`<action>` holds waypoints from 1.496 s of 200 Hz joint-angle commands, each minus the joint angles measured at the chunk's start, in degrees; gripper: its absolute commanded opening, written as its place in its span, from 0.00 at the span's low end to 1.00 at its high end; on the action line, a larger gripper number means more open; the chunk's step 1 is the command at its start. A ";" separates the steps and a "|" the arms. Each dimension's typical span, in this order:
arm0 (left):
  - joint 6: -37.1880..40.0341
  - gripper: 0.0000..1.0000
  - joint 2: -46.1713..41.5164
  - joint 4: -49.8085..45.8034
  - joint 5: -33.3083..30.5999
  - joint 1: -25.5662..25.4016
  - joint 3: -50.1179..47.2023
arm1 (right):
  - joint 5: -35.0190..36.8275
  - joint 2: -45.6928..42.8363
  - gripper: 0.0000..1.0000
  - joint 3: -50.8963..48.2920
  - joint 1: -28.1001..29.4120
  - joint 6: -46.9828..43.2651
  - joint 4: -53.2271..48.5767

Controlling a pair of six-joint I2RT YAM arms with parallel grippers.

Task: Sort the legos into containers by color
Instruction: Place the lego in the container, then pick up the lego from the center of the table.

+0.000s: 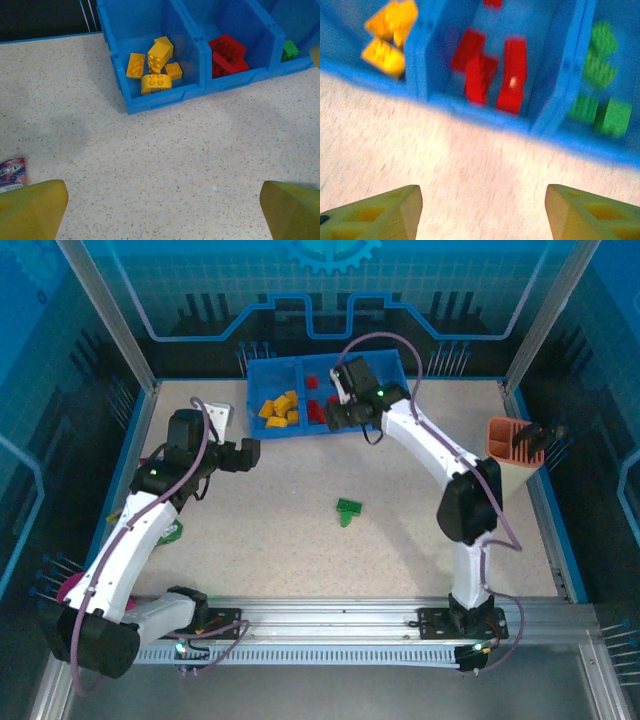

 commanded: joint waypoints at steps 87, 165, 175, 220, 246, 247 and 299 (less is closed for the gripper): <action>-1.62 0.99 -0.35 1.79 3.59 0.59 -1.17 | -5.00 -16.02 0.73 -35.27 11.78 28.99 -2.90; -1.53 0.99 -0.64 2.05 3.09 0.57 -1.76 | -8.42 -10.35 0.70 -36.55 13.14 30.02 0.70; -1.44 0.99 -0.61 2.05 3.06 0.59 -1.79 | -8.48 -9.57 0.69 -36.51 13.22 30.18 0.92; -1.38 0.99 -0.27 2.31 3.16 0.59 -1.70 | -7.88 -7.10 0.68 -36.03 13.84 29.86 1.73; -1.44 0.99 -0.19 2.18 3.57 0.59 -1.61 | -7.04 -5.16 0.65 -35.54 13.82 28.83 1.65; -1.44 0.99 -0.21 2.16 3.57 0.59 -1.61 | -6.99 -5.08 0.65 -35.50 13.82 28.82 1.61; -1.18 0.99 -0.49 2.17 3.39 0.59 -1.70 | -6.23 -2.27 0.42 -33.85 13.86 26.52 0.40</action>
